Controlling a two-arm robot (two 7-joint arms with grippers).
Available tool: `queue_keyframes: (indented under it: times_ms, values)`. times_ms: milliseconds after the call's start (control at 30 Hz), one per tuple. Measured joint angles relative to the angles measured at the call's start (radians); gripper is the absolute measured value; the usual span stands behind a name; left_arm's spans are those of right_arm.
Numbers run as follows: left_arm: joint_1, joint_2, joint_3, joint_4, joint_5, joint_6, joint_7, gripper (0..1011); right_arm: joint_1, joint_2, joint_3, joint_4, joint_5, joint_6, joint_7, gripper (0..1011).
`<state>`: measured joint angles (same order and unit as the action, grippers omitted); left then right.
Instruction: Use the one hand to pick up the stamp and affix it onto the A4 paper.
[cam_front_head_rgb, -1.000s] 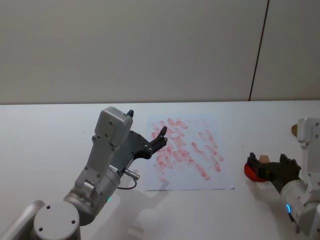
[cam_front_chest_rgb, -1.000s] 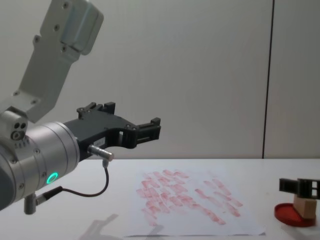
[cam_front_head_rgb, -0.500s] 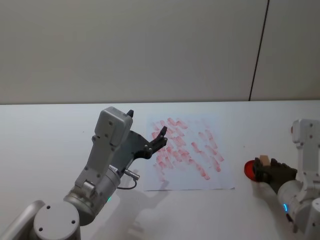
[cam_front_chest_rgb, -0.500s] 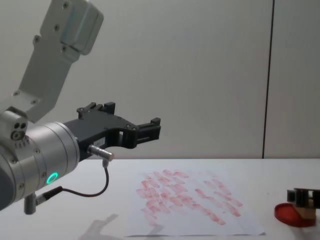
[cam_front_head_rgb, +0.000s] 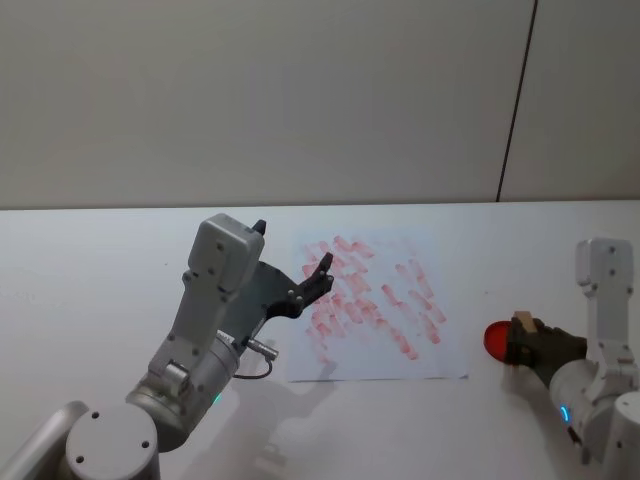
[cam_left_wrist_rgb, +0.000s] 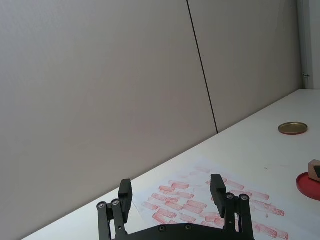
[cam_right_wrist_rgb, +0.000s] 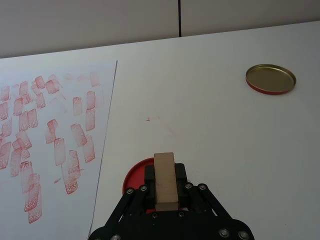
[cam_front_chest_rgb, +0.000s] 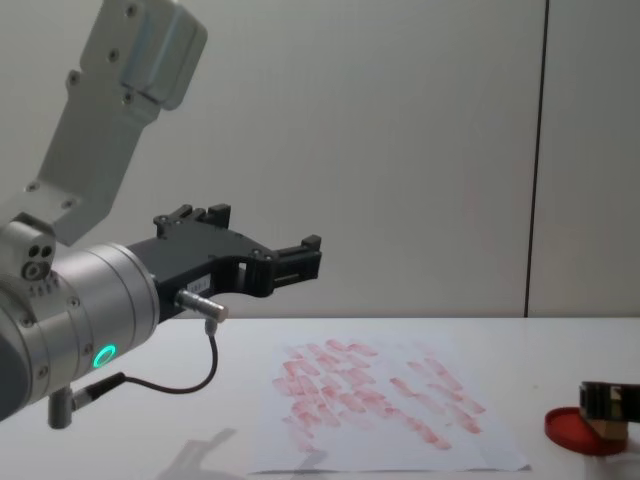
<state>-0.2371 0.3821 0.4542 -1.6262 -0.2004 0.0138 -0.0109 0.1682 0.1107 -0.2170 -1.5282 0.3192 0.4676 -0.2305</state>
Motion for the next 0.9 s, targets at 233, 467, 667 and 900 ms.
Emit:
queue_keyframes:
  times_ms: [233, 467, 667, 900]
  values:
    - [0.000, 0.000, 0.000, 0.000, 0.000, 0.000, 0.000, 993, 0.001, -0.004, 0.003, 0.003, -0.004, 0.011, -0.004, 220]
    - [0.000, 0.000, 0.000, 0.000, 0.000, 0.000, 0.000, 993, 0.006, -0.007, 0.008, 0.013, -0.003, 0.025, -0.006, 219]
    - [0.000, 0.000, 0.000, 0.000, 0.000, 0.000, 0.000, 993, 0.012, -0.011, 0.013, 0.029, 0.000, 0.041, -0.002, 219]
    - [0.000, 0.000, 0.000, 0.000, 0.000, 0.000, 0.000, 993, 0.020, -0.015, 0.015, 0.049, 0.000, 0.051, 0.009, 219]
